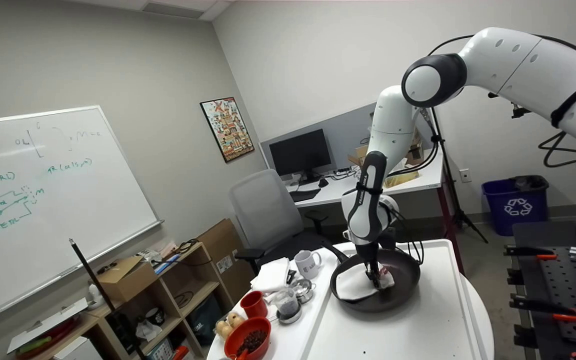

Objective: Pick up the napkin from the table and wipe the pan

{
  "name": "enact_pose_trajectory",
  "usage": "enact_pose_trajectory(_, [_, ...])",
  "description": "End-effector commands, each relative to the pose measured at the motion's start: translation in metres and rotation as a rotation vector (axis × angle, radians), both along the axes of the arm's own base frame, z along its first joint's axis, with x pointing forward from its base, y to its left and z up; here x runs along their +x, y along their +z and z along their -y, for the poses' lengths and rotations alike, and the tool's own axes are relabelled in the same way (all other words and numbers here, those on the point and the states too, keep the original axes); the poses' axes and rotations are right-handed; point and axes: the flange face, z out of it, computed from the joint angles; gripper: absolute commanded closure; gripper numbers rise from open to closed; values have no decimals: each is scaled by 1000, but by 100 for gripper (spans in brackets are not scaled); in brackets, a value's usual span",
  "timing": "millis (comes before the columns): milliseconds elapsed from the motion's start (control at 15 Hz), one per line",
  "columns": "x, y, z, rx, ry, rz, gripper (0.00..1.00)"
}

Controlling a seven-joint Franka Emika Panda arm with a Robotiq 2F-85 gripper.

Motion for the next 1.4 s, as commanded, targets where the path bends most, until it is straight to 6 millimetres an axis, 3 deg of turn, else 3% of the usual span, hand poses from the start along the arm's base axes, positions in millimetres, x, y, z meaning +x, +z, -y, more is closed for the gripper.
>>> enact_pose_trajectory(0, [-27,-2,-25,8,122,-15,97])
enact_pose_trajectory(400, [-60,-2,-56,32,291,-57,97])
enact_pose_trajectory(733, [-65,2,-53,46,308,-63,97])
enact_pose_trajectory(933, [-56,4,-29,53,240,-52,97])
enact_pose_trajectory(1333, [-57,5,49,83,40,-27,97])
